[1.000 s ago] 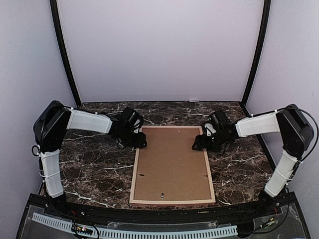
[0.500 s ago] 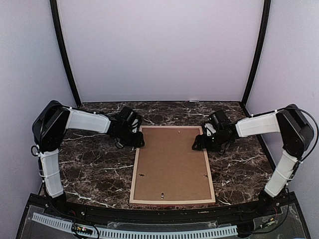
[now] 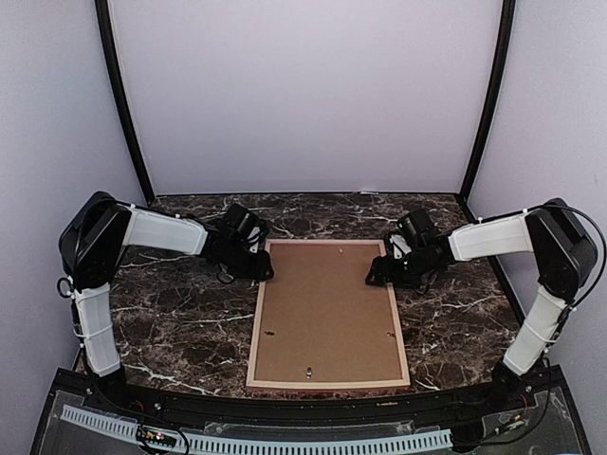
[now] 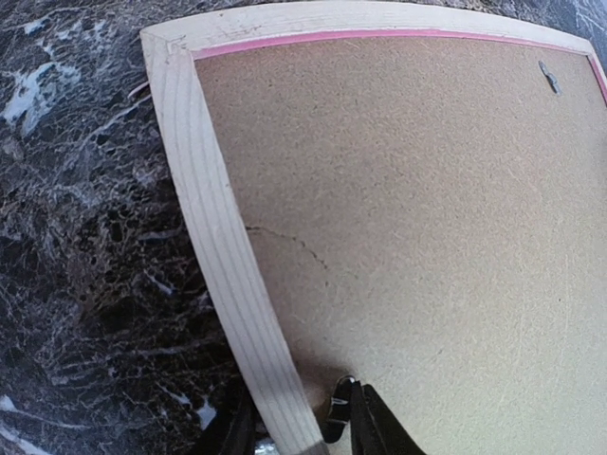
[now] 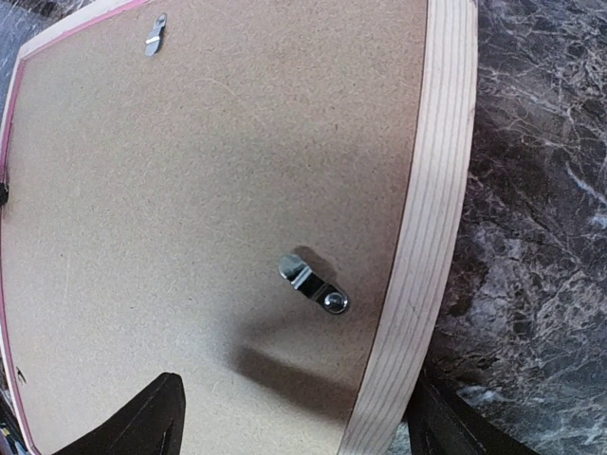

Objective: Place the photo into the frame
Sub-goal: Press the fastener onto the backboard.

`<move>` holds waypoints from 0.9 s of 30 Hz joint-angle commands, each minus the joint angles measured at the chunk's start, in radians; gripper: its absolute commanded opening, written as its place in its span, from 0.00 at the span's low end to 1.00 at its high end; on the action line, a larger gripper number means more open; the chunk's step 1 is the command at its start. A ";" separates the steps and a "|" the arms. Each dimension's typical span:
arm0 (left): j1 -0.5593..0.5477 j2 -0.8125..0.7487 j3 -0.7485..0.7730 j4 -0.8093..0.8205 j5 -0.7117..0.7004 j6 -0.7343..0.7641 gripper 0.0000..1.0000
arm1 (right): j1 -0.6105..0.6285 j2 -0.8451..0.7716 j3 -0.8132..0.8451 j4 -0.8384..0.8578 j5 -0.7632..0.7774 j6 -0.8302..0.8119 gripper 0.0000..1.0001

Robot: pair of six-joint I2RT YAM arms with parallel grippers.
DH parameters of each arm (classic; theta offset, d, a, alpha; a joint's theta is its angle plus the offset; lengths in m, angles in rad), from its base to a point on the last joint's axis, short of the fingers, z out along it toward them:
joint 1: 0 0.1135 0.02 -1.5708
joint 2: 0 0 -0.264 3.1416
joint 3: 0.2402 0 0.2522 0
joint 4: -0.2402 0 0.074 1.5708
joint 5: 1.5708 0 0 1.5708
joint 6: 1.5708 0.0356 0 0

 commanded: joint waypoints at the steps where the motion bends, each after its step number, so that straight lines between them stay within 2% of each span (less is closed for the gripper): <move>1: 0.018 -0.013 -0.061 -0.025 0.065 -0.020 0.34 | -0.003 0.031 -0.002 0.017 -0.014 0.002 0.82; 6: 0.046 -0.021 -0.095 0.027 0.131 -0.047 0.35 | -0.003 0.043 0.014 0.007 -0.012 -0.004 0.82; 12: 0.073 -0.031 -0.105 0.058 0.194 -0.057 0.46 | -0.003 0.061 0.039 -0.001 -0.010 -0.008 0.82; 16: 0.085 -0.040 -0.105 0.060 0.211 -0.059 0.49 | -0.003 0.072 0.052 -0.009 -0.011 -0.012 0.82; 19: 0.092 -0.049 -0.110 0.056 0.213 -0.058 0.48 | -0.004 0.080 0.063 -0.017 -0.009 -0.015 0.82; 27: 0.102 -0.048 -0.115 0.053 0.208 -0.052 0.39 | -0.004 0.094 0.082 -0.027 -0.010 -0.025 0.82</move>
